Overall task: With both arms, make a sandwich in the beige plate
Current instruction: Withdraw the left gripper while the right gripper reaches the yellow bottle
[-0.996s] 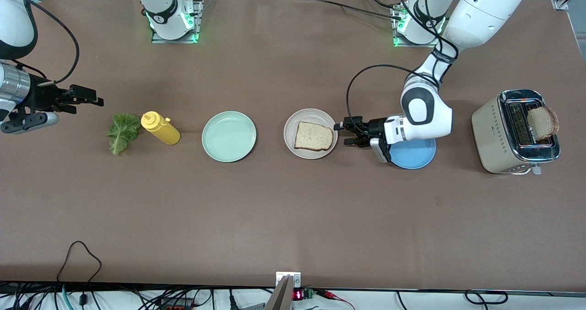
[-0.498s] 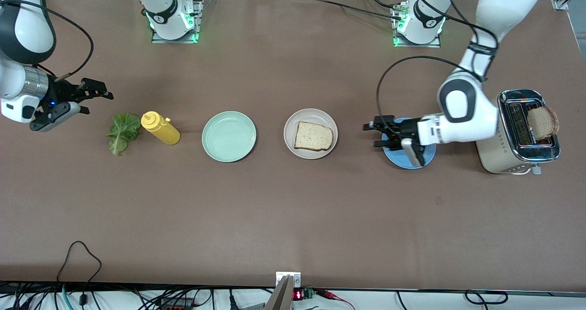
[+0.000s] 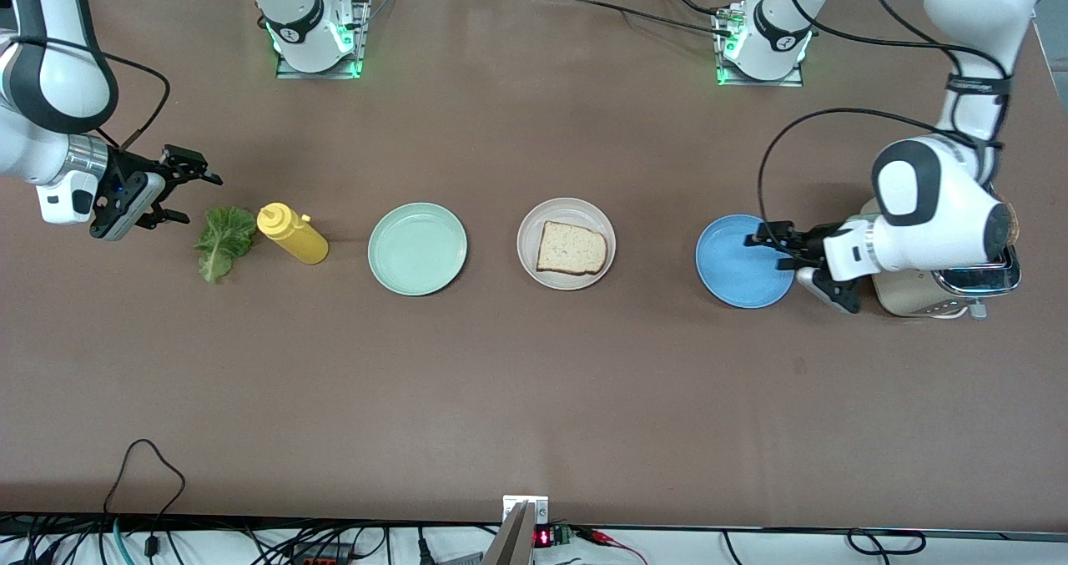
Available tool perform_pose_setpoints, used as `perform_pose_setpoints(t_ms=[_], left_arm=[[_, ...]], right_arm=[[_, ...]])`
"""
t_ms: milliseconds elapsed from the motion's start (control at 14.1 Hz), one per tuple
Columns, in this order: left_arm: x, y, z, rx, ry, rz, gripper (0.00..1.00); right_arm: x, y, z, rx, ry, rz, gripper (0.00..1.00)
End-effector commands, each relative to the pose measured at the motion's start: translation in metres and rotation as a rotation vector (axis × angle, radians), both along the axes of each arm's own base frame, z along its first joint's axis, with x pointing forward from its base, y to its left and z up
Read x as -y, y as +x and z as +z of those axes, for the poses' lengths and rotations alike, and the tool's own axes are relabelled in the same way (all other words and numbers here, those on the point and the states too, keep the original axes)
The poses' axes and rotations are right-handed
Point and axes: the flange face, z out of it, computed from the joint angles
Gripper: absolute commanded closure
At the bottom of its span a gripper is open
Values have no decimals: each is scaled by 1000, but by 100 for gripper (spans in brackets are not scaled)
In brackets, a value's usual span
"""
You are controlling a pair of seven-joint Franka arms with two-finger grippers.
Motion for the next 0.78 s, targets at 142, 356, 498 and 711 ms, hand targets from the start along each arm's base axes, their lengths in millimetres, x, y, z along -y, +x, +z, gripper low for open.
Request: perform_pose_setpoints(t_ms=[142, 356, 498, 711], left_arm=[[-45, 28, 55, 29, 207, 34, 0], [-60, 38, 77, 50, 361, 63, 0], [-64, 44, 91, 69, 455, 81, 0], [-67, 47, 132, 121, 509, 191, 0]], right_arm=[[0, 2, -29, 157, 149, 147, 0], [-5, 5, -48, 247, 257, 215, 0], [-6, 4, -56, 271, 284, 257, 0], [-3, 3, -67, 301, 310, 305, 0]])
